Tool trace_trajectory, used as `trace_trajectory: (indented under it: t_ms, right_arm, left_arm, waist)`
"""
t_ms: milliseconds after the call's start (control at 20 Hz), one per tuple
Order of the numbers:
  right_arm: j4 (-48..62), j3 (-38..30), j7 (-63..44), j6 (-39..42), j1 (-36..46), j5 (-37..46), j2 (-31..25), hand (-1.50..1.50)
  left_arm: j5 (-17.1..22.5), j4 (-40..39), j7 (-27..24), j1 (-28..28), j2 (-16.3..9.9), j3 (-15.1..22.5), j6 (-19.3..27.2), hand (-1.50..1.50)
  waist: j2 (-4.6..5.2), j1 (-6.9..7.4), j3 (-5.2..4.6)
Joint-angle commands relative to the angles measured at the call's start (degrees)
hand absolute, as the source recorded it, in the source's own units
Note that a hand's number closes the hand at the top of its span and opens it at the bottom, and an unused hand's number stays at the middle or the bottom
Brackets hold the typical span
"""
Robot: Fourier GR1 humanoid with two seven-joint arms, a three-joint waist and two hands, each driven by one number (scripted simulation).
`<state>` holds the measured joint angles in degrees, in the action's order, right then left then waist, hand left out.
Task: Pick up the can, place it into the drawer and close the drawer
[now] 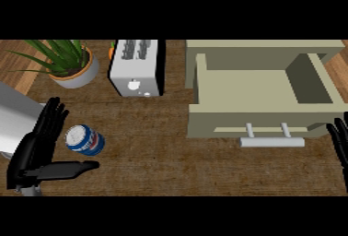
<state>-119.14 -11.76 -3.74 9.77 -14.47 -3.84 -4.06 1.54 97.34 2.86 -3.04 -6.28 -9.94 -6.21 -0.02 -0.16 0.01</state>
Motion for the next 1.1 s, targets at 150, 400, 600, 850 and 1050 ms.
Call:
trace_trajectory:
  t_ms: [150, 400, 600, 850, 1050]
  right_arm:
    - [5.4, -0.2, 3.5, 0.4, 2.6, 1.5, 1.1, -1.50]
    - [0.3, 1.4, 1.1, 0.4, -1.0, 2.5, 2.0, -1.50]
    - [-1.6, 1.8, 0.0, 0.4, -2.1, 3.0, 2.6, -1.50]
    - [2.8, 0.3, 4.5, 0.6, -0.1, 2.8, 3.0, -1.50]
    - [0.0, -0.2, -0.5, 0.4, 1.2, 1.6, 2.5, -1.50]
  left_arm:
    - [1.6, -7.5, -2.7, 4.1, -2.5, -3.6, -1.2, -1.50]
    - [-0.4, -14.4, -10.6, 0.8, -1.7, -3.6, -1.9, -1.50]
    - [-1.0, -17.4, -15.9, 0.5, -3.0, -5.1, -2.5, -1.50]
    - [-0.5, -22.7, -18.0, 1.4, -4.6, -5.6, -5.0, -1.50]
    - [-2.3, -27.5, -21.9, 1.9, -2.8, -4.8, -3.0, -1.50]
  waist:
    - [0.02, 0.07, 0.00]
    - [0.00, -0.03, -0.02]
    - [-0.01, 0.00, -0.01]
    - [0.00, 0.03, -0.01]
    - [0.01, 0.01, -0.01]
